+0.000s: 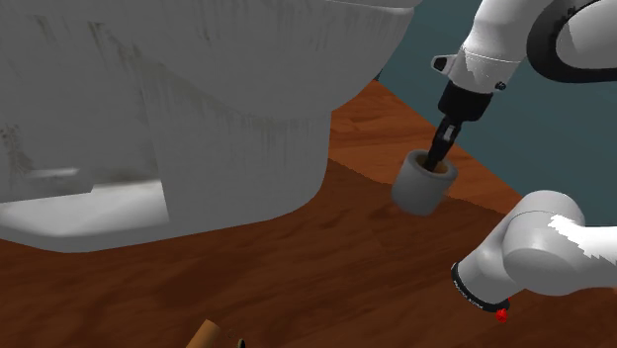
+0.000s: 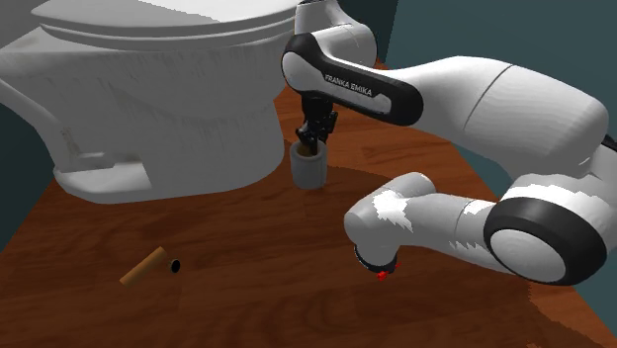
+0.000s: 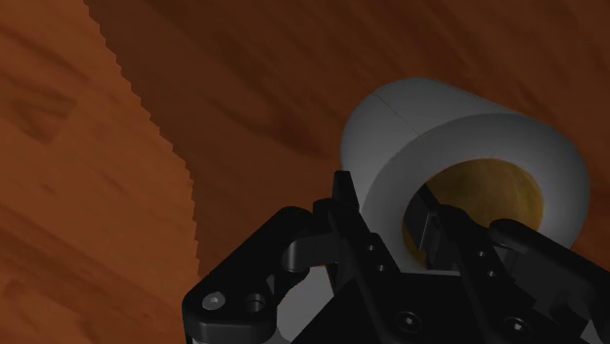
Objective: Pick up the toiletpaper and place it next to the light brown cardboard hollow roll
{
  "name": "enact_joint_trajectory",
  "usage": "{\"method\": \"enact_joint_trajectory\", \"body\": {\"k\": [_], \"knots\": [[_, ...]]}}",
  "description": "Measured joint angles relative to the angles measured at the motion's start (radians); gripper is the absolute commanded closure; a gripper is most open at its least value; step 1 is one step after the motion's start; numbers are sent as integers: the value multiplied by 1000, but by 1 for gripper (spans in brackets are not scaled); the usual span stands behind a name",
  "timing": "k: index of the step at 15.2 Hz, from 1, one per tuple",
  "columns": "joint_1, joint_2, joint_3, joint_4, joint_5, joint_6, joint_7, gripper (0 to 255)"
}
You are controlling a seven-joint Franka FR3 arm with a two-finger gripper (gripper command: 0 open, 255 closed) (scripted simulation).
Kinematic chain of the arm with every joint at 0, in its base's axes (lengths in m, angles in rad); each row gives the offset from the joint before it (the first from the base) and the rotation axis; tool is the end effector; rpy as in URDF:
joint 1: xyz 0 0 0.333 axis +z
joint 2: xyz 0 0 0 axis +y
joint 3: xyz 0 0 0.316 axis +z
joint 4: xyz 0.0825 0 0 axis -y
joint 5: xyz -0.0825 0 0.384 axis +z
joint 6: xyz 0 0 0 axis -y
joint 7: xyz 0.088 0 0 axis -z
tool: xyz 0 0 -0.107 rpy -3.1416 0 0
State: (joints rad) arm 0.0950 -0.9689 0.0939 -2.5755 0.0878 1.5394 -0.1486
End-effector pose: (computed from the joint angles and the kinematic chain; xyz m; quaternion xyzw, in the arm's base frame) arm 0.2475 0.0625 0.5345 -0.9886 -0.1463 0.0346 0.0052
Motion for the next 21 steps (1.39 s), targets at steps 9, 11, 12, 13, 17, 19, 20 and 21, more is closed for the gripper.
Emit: {"method": "enact_joint_trajectory", "body": {"k": [9,11,12,13,17,19,20,21], "knots": [[39,244,188,141,121,120,171,255],[40,305,228,198,137,119,247,255],[46,327,247,212,143,117,300,255],[52,352,260,238,144,113,326,255],[92,513,305,372,116,-6,667,255],[141,574,299,413,99,-21,805,255],[168,633,305,454,82,21,811,255],[187,687,303,512,64,-47,877,255]]}}
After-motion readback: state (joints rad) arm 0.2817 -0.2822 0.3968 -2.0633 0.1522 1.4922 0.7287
